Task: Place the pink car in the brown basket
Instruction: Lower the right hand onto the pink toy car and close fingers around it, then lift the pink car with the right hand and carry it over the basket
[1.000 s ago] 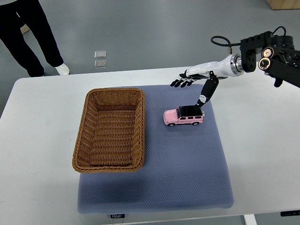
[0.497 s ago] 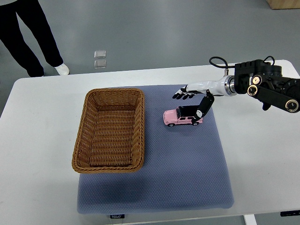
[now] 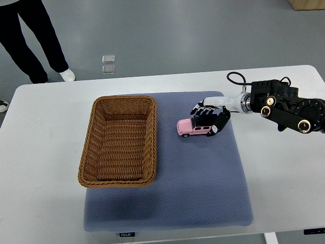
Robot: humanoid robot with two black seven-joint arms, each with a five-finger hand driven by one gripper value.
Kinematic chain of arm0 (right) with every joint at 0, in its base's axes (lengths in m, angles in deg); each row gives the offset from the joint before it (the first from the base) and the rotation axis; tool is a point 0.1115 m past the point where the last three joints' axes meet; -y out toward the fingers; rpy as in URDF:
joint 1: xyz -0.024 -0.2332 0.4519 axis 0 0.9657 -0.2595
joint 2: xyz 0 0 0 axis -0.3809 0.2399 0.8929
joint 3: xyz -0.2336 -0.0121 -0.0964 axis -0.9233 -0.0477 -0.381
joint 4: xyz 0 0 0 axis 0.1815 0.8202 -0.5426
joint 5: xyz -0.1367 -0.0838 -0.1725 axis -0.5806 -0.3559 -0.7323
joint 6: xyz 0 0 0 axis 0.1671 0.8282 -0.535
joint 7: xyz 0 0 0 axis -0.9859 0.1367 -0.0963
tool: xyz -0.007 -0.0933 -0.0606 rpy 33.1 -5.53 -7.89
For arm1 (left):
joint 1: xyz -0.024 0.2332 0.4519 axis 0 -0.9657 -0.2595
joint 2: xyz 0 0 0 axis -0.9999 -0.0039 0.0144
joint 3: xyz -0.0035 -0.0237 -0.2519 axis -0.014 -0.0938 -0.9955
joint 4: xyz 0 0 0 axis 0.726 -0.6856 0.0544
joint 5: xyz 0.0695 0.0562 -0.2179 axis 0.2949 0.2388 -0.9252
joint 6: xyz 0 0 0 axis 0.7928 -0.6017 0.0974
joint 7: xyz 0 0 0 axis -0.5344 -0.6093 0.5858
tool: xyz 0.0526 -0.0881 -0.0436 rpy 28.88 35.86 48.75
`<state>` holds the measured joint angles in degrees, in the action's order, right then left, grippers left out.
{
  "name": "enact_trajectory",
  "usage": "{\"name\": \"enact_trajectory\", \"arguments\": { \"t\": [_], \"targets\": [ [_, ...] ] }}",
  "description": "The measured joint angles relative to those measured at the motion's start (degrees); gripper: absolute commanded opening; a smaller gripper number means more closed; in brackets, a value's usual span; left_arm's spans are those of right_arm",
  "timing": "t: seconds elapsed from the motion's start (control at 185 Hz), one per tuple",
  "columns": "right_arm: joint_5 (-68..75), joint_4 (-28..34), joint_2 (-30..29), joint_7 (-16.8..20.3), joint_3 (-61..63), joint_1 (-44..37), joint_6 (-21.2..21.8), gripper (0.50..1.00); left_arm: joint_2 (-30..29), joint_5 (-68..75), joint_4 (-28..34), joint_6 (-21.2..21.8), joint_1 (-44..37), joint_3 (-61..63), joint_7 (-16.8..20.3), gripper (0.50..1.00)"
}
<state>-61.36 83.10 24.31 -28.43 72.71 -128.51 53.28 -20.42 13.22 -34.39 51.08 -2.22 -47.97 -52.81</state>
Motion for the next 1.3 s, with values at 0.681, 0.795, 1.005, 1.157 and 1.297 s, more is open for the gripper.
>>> {"name": "enact_trajectory", "arguments": {
  "t": [0.681, 0.795, 1.005, 1.157, 1.297],
  "targets": [
    [0.13, 2.42, 4.44, -0.60, 0.07, -6.19, 0.56, 0.517, 0.00, -0.05, 0.19, 0.02, 0.00, -0.04, 0.00, 1.000],
    [0.27, 3.81, 5.06, -0.62, 0.20, -8.12, 1.26, 0.519, 0.00, -0.04, 0.17, 0.02, 0.00, 0.00, 0.00, 1.000],
    [2.96, 4.20, 1.68, -0.70, 0.25, -10.83, 1.80, 0.511, 0.00, -0.04, -0.22, 0.02, 0.00, 0.01, 0.00, 1.000],
    [6.13, 4.06, -2.27, -0.84, 0.24, -11.13, 1.20, 0.504, 0.00, -0.04, -0.38, 0.02, 0.00, 0.01, 0.00, 1.000],
    [9.72, 3.79, -6.33, -1.40, 0.24, -11.33, 0.42, 0.504, 0.00, -0.03, -0.43, 0.02, 0.00, 0.01, 0.00, 1.000]
  ]
}}
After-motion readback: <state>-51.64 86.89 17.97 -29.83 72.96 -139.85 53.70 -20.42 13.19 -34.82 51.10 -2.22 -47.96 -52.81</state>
